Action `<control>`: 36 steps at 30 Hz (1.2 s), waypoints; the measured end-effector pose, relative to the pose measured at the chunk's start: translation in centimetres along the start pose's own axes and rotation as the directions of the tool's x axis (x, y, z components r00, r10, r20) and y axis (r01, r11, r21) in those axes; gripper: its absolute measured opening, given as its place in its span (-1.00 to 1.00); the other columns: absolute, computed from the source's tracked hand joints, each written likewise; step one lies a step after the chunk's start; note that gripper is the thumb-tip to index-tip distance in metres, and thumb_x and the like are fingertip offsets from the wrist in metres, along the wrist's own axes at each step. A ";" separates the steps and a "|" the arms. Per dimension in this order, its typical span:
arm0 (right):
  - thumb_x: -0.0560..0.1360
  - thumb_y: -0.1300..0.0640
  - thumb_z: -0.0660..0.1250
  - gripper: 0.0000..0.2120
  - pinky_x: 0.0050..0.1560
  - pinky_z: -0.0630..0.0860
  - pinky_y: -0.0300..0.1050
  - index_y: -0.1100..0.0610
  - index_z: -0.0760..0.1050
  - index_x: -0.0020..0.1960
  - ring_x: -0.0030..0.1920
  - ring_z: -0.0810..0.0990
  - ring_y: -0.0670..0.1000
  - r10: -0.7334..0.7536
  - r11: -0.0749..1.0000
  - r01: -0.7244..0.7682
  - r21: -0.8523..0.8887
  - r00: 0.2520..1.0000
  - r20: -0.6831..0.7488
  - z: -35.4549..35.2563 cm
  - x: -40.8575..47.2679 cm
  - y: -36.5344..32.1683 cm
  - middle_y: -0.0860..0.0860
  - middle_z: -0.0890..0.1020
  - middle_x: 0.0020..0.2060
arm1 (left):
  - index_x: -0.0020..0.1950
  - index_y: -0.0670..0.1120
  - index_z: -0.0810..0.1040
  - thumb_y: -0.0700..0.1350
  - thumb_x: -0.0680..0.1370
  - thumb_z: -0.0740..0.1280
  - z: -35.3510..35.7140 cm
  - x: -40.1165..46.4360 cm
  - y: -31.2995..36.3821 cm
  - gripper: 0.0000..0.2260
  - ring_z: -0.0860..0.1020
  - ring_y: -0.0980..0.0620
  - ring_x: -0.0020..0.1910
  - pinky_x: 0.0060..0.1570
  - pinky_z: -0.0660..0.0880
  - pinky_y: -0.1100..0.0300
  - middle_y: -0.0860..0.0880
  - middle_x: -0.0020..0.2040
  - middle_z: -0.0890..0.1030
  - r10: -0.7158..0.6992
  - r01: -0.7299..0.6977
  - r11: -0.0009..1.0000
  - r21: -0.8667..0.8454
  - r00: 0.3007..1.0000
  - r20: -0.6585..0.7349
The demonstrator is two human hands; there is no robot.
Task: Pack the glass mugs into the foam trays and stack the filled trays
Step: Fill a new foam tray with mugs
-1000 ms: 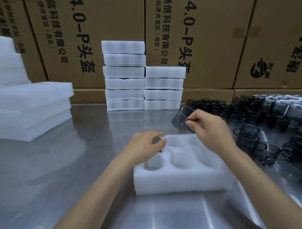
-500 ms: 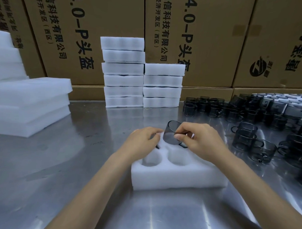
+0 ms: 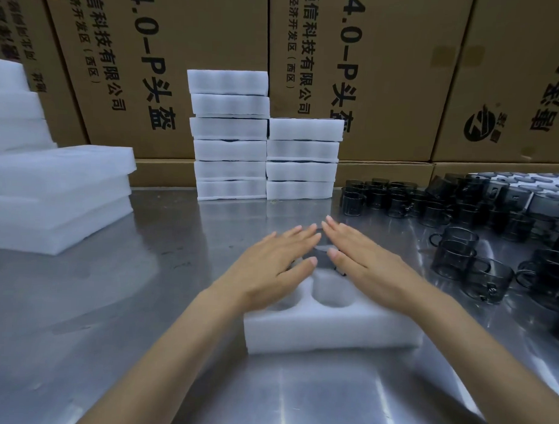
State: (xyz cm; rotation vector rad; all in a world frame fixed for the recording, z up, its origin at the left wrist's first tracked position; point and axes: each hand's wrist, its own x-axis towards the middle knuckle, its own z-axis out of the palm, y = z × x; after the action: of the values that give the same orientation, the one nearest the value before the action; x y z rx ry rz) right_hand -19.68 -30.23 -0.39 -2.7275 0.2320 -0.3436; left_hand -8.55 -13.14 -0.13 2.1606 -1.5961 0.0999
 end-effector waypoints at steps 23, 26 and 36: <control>0.58 0.08 0.12 -0.53 0.46 0.10 0.12 0.17 0.25 0.46 0.48 0.14 0.11 0.398 0.844 -0.524 -0.119 0.759 -0.515 -1.4 -0.1 4.2 0.11 0.24 0.48 | 0.50 0.14 0.20 0.14 0.61 0.09 1.3 0.1 -0.1 -0.55 0.05 0.23 0.49 0.38 -0.07 0.28 0.22 0.51 0.14 -0.191 0.187 0.981 0.053 0.979 0.067; 0.54 0.07 0.17 -0.52 0.39 0.16 0.17 0.26 0.25 0.39 0.39 0.24 0.24 0.559 0.682 -0.706 -0.190 0.671 -0.487 -1.2 -0.9 6.3 0.24 0.34 0.38 | 0.49 0.16 0.21 0.14 0.60 0.08 1.2 0.2 0.0 -0.56 0.05 0.23 0.49 0.40 -0.06 0.28 0.22 0.51 0.14 -0.199 0.195 0.980 0.048 0.977 0.073; 0.57 0.03 0.24 -0.78 -0.07 0.40 -0.02 0.17 0.54 0.00 -0.09 0.58 0.16 0.450 0.742 -0.623 -0.247 0.736 -0.506 -1.2 -0.7 6.8 0.11 0.65 -0.18 | 0.51 0.14 0.18 0.15 0.60 0.08 1.0 -0.1 0.5 -0.54 0.02 0.23 0.50 0.41 -0.06 0.26 0.21 0.52 0.10 -0.210 0.205 0.977 0.061 0.973 0.095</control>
State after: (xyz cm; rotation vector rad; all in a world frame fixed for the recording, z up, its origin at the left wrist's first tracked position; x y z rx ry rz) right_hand -21.44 -36.69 -2.08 -2.7481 1.3473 -0.7684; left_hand -9.21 -13.59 -0.91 2.3923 -1.4233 -0.0353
